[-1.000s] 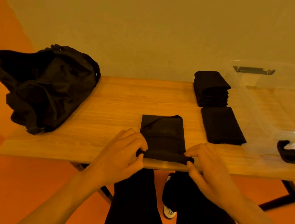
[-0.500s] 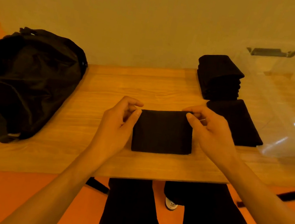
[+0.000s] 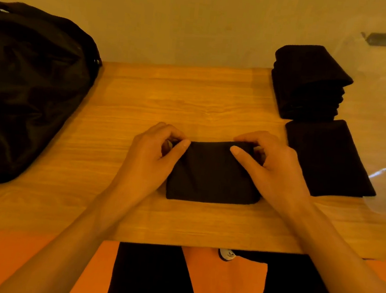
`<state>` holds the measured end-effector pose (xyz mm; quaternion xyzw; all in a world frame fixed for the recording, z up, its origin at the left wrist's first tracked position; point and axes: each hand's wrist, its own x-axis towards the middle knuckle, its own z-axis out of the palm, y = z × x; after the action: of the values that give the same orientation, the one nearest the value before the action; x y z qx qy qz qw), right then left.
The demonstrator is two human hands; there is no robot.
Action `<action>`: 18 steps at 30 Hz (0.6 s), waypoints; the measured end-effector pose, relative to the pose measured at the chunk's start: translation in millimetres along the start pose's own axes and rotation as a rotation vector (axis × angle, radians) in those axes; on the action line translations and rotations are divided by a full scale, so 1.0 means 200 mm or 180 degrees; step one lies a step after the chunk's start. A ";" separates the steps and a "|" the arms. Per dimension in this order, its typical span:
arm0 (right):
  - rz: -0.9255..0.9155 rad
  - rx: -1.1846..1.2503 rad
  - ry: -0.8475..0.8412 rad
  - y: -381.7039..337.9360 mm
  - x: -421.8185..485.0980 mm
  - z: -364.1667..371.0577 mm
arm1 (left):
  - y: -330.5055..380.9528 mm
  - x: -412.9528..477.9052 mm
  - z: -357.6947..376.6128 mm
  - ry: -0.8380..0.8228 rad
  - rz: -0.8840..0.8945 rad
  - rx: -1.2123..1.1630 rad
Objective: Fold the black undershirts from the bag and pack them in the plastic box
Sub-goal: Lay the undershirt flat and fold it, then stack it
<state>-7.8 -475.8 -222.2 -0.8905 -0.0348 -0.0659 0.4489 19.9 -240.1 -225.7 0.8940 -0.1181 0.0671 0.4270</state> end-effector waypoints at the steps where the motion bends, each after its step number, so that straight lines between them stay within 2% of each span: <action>1: 0.0009 -0.0006 -0.0066 0.00 0.00 -0.01 | 0.00 0.00 0.00 -0.0045 -0.0045 -0.0127; 7: 0.0253 0.0656 -0.0102 0.00 0.02 -0.03 | 0.00 0.04 -0.04 -0.0330 -0.0338 -0.0594; 10: 0.0437 0.0927 -0.0139 0.00 0.04 -0.03 | 0.01 0.05 -0.04 -0.0304 -0.0517 -0.0644; 13: 0.0401 0.0787 -0.0136 0.01 0.04 -0.01 | 0.00 0.07 -0.03 -0.0325 -0.0556 -0.0527; 18: 0.0115 0.0116 0.0077 0.02 0.03 0.01 | -0.01 0.07 -0.03 -0.0304 -0.0509 -0.0486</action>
<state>-1.3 -476.1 -226.2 -0.8818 -0.0144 -0.0679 0.4666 34.2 -236.1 -221.1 0.8677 -0.0714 -0.0191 0.4916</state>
